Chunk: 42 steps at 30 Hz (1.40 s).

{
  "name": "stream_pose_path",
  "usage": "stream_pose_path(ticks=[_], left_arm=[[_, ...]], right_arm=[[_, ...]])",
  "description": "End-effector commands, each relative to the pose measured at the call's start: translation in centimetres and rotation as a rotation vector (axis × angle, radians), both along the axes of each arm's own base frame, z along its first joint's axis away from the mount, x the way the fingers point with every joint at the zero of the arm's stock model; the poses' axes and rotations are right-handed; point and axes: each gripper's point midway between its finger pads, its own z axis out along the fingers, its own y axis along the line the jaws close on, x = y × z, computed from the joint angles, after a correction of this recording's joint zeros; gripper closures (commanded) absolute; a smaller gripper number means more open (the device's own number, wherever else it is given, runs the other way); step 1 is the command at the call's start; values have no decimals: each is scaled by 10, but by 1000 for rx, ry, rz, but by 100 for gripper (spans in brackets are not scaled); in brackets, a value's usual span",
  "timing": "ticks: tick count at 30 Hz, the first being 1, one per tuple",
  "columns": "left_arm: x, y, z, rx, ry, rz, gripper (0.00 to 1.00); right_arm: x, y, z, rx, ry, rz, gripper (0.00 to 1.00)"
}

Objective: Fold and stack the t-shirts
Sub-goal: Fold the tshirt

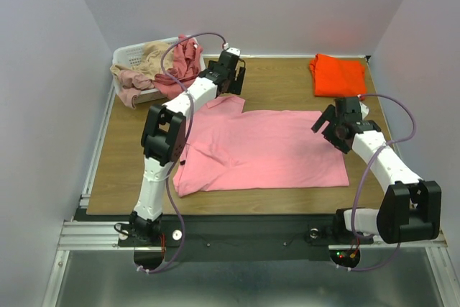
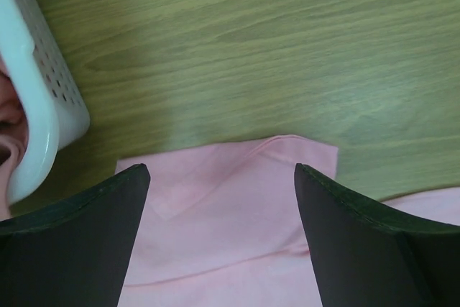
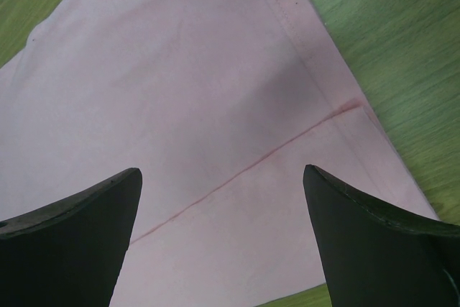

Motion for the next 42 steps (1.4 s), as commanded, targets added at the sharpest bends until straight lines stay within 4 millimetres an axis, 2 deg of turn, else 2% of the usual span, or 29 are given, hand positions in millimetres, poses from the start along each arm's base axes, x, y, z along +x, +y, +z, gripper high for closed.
stream_pose_path(ticks=[1, 2, 4, 5, 8, 16, 21, 25, 27, 28, 30, 31, 34, 36, 37, 38, 39, 41, 42], left_arm=[[20, 1, 24, 155, -90, -111, 7], [21, 0, 12, 179, -69, -129, 8], [23, -2, 6, 217, -59, -179, 8], [23, -3, -5, 231, -40, -197, 9], [24, 1, -20, 264, -13, -200, 11], [27, 6, -38, 288, 10, -197, 16], [29, 11, -48, 321, 25, -203, 34], [30, 11, -51, 323, 33, -214, 59], [29, 12, -50, 321, 36, -223, 62], [28, 8, -48, 311, 33, -243, 70], [24, 5, -48, 301, 40, -266, 73], [23, 6, -48, 303, 41, -272, 84], [21, 7, -48, 306, 44, -275, 100], [19, 6, -48, 308, 45, -285, 100], [17, 4, -49, 301, 51, -303, 100], [16, 3, -45, 297, 45, -311, 100], [14, 2, -44, 292, 45, -318, 100], [13, 2, -40, 288, 39, -320, 100], [11, 1, -35, 283, 30, -325, 100]], right_arm=[[20, -1, 18, -10, -74, 11, 0], [19, -1, 17, -12, -71, 12, 0], [20, -2, 16, -15, -69, 12, 0], [19, -1, 16, -14, -67, 13, 0], [19, -2, 15, -17, -64, 12, 0], [20, -4, 15, -26, -66, 5, 0], [21, -6, 13, -34, -60, -1, 0], [21, -6, 13, -35, -58, -5, 0], [21, -6, 12, -35, -55, -8, 0], [22, -8, 11, -38, -53, -16, 0], [24, -8, 11, -37, -56, -30, 0], [25, -10, 9, -44, -49, -45, 0], [37, -16, 17, -52, -77, -102, 0], [47, -19, 15, -64, -72, -126, 0], [59, -22, 23, -77, -99, -141, 0], [65, -23, 12, -93, -63, -138, 0], [78, -24, 20, -101, -83, -140, 0], [90, -24, 16, -101, -71, -146, 1], [103, -21, 13, -89, -65, -136, 3]])
